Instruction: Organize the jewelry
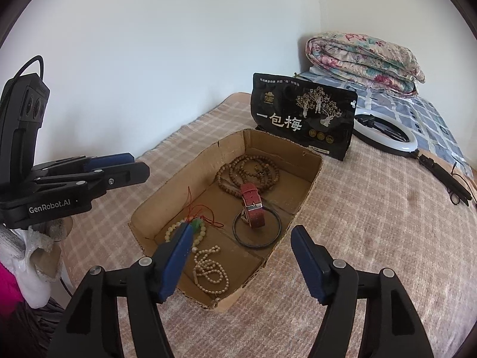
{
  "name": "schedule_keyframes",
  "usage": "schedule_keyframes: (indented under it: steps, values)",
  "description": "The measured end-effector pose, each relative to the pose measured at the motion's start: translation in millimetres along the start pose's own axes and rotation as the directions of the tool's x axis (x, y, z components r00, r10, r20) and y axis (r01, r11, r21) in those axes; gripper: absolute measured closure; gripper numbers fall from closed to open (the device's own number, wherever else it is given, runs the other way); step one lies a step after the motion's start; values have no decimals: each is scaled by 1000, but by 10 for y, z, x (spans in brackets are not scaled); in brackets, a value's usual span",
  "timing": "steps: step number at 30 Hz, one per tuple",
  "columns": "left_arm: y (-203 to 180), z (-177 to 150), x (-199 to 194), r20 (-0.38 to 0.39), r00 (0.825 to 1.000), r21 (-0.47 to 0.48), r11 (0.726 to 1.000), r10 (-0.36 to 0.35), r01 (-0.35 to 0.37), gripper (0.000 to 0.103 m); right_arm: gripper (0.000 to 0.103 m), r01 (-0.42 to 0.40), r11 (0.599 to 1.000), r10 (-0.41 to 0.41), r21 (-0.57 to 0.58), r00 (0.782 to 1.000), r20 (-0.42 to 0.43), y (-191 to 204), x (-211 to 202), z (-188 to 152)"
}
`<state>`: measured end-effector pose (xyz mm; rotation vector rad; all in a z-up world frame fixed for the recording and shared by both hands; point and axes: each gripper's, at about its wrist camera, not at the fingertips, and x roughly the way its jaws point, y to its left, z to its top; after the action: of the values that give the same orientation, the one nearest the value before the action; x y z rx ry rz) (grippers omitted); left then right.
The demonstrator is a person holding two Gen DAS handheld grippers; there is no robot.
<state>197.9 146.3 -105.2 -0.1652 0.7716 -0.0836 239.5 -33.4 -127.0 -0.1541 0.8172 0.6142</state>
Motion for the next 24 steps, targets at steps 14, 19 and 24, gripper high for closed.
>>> schedule_keyframes:
  steps: [14,19,24]
  values:
    - [-39,38,-80,48,998,-1,1000,29,-29,29,0,58,998,-59,26,998,25,-95,-115,-35]
    - [-81,75,-151,68,997,-2,999,36,-36,27,0,74,996,-76,38,997,28,-144,-186,-50]
    - [-147,121,-252,96,995,-1,999,32,-32,26,0,96,993,-99,62,994,49,-210,-335,-51]
